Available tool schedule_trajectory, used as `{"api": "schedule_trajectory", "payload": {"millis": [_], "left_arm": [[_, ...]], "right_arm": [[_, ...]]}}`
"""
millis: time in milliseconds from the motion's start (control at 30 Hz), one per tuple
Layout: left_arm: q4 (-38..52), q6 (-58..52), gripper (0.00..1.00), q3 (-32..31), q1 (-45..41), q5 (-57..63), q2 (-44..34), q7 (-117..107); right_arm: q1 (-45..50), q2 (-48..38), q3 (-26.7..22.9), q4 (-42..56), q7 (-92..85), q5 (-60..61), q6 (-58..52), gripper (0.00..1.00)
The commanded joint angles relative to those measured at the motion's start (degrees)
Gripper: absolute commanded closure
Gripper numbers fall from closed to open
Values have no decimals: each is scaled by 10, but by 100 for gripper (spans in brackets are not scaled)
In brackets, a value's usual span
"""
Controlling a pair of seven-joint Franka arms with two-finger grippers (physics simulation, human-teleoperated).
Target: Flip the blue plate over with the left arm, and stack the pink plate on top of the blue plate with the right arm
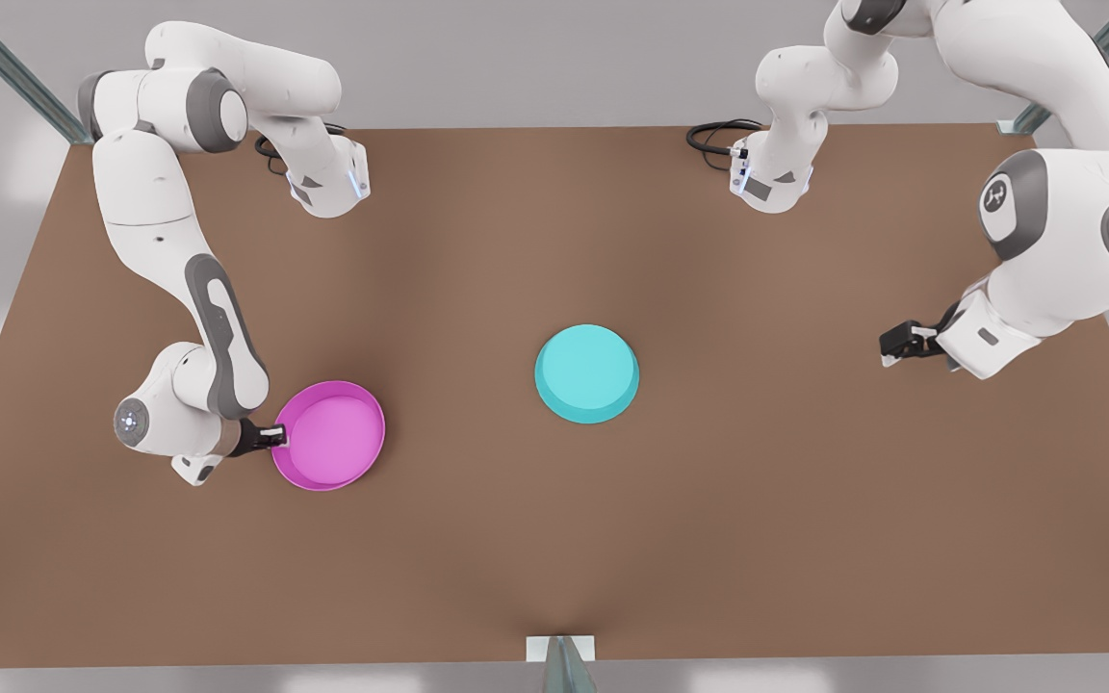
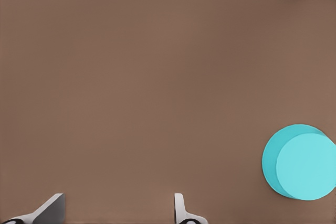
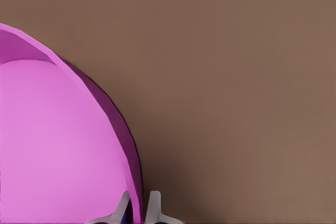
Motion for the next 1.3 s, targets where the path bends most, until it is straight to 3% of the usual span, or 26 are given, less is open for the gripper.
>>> {"api": "schedule_trajectory", "payload": {"millis": [0,633,667,700,1167,1233,1267], "left_arm": [[0,0,0,0,1,1,0,0],[0,4,0,0,1,2,0,6],[0,4,0,0,1,2,1,6],[0,4,0,0,1,3,1,6],[0,5,0,0,1,8,3,6],[0,5,0,0,1,8,3,6],[0,5,0,-1,1,8,3,6]], "right_arm": [[0,0,0,0,0,0,-3,79],[14,-38,14,16,7,6,-48,79],[18,-38,14,18,8,5,-46,29],[22,-38,13,18,7,4,-40,0],[10,-2,11,22,38,4,-36,3],[10,-1,11,22,37,1,-37,59],[10,-1,11,22,33,1,-37,63]]}}
